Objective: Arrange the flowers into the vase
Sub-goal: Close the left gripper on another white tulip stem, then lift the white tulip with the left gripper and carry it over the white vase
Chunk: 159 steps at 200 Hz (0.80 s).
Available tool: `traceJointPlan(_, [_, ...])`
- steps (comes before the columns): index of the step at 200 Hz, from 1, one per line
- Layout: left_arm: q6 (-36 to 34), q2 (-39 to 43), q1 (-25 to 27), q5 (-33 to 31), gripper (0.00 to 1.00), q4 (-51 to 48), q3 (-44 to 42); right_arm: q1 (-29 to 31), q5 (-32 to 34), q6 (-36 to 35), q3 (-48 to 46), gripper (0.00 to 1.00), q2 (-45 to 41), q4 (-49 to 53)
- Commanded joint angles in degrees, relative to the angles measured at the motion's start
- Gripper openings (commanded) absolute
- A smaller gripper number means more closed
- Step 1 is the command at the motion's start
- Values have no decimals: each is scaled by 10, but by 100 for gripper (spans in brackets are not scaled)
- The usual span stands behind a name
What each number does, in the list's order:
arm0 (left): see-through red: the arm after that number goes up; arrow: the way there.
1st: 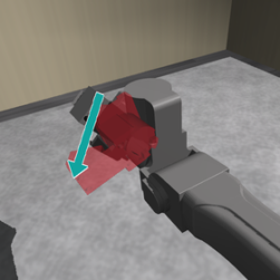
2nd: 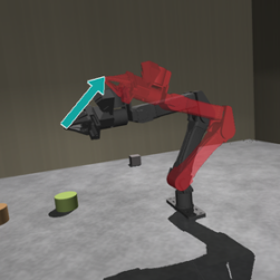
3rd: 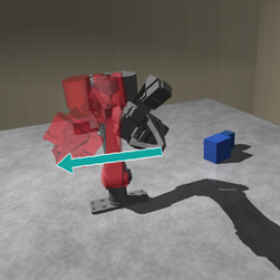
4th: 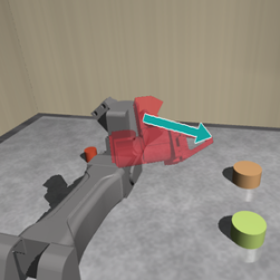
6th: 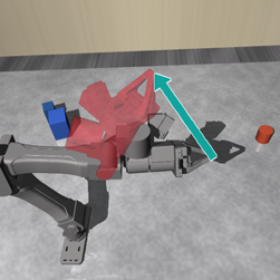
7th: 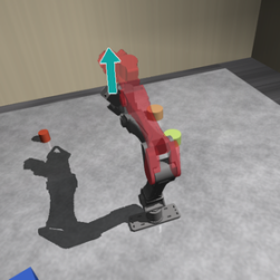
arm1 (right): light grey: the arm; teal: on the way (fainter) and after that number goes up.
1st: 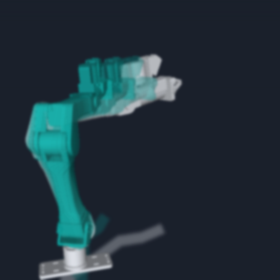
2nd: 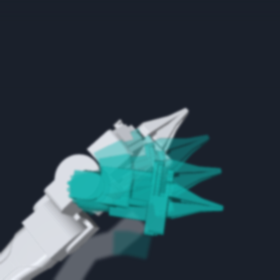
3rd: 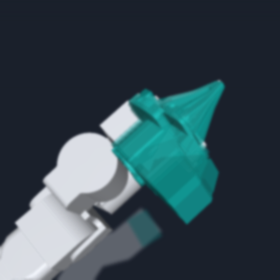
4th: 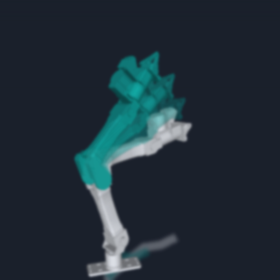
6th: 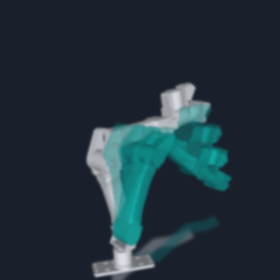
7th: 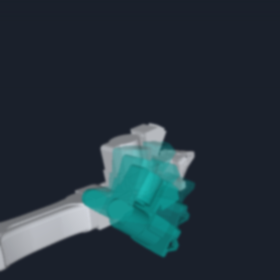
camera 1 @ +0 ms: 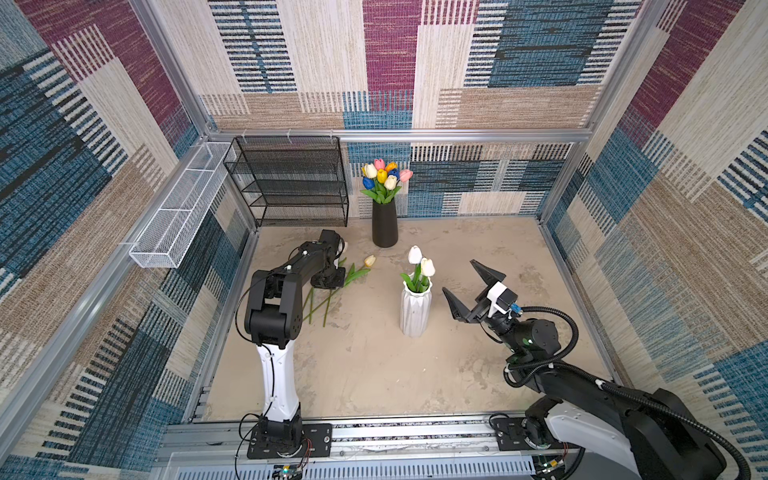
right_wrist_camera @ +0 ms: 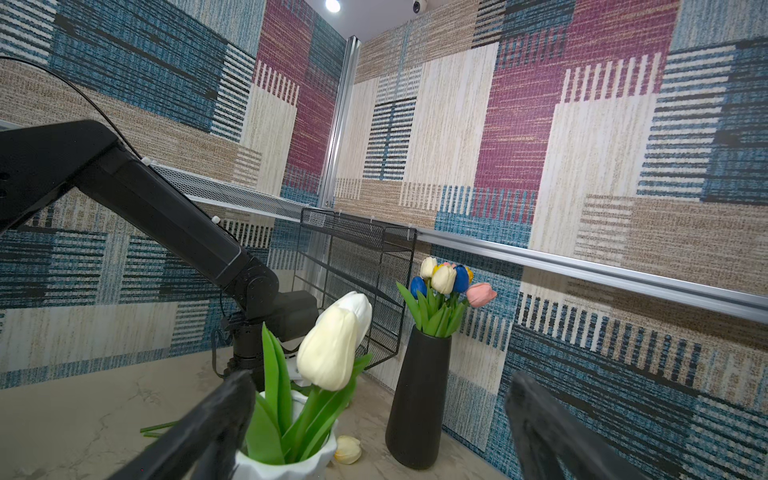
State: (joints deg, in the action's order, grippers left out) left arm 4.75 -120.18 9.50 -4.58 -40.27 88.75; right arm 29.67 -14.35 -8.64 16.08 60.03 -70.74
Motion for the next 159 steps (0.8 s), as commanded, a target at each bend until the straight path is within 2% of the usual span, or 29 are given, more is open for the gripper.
traceJointPlan(1, [8,19,-1,-10,2,-23,-8,1,8,0,-3,97,-1,-6])
traceJointPlan(37, [24,107,5,13,0,-11,-42,1,7,0,-3,97,-3,-7])
traceJointPlan(68, [31,266,36,35,0,97,-143,1,9,2,-4,97,0,-10])
traceJointPlan(99, [26,484,91,136,0,382,-329,1,9,6,-4,97,4,-16])
traceJointPlan(120, [30,599,117,207,0,584,-440,1,10,6,-5,97,3,-16])
traceJointPlan(144, [45,658,130,308,0,777,-509,1,11,6,-7,97,-1,-17])
traceJointPlan(159, [55,662,140,341,0,817,-506,1,12,6,-7,97,-2,-18])
